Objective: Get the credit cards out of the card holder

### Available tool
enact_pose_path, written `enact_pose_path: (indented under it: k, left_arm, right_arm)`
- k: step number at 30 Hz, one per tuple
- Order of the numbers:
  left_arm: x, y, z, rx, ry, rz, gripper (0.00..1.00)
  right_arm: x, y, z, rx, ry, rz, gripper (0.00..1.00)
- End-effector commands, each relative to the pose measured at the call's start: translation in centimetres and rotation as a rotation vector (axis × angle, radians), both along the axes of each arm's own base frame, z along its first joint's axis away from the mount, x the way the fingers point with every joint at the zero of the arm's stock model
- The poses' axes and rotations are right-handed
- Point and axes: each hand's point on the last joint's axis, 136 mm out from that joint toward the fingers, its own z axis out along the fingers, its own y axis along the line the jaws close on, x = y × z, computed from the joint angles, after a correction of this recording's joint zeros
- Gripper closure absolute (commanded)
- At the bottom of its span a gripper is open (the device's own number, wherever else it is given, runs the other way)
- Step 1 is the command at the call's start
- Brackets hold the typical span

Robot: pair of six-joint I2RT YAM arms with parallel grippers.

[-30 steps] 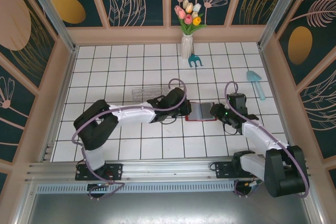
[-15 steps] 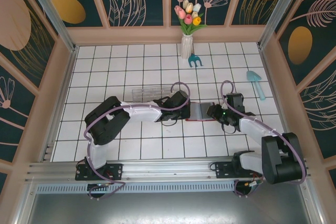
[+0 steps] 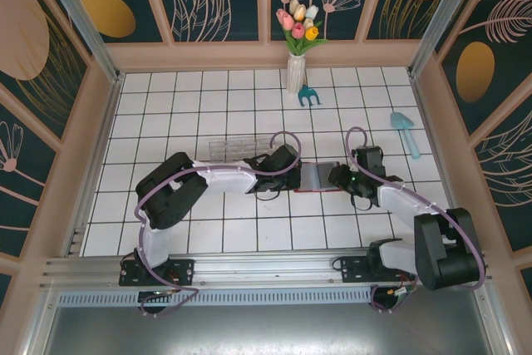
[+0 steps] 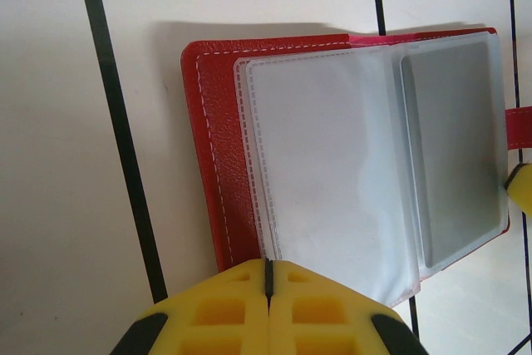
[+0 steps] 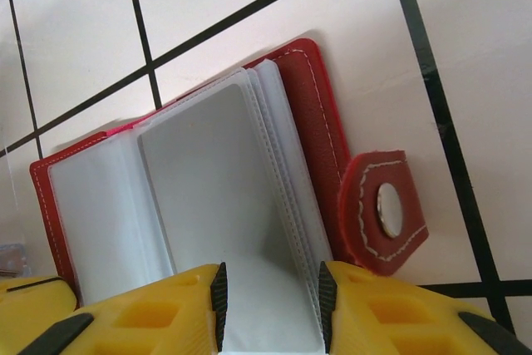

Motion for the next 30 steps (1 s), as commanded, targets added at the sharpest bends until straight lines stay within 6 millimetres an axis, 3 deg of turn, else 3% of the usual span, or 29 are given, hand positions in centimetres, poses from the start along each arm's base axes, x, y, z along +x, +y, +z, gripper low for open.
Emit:
enact_pose_path:
  k: [1,9,30]
  left_arm:
    - [0.0,-0.2,-0.2,0.011,0.010,0.005,1.00]
    - [0.0,-0.3,-0.1,0.003,0.012,0.003,1.00]
    - [-0.3,-0.5,-0.8,-0.001,0.032,-0.007,1.00]
  right_arm:
    - [0.3,0.2,0.2,-0.022,-0.003,0.021,0.63]
    - [-0.1,2.1,0.5,0.030,-0.005,0.088,0.65]
    - [0.2,6.2,3.9,0.296,-0.059,0.176,0.65]
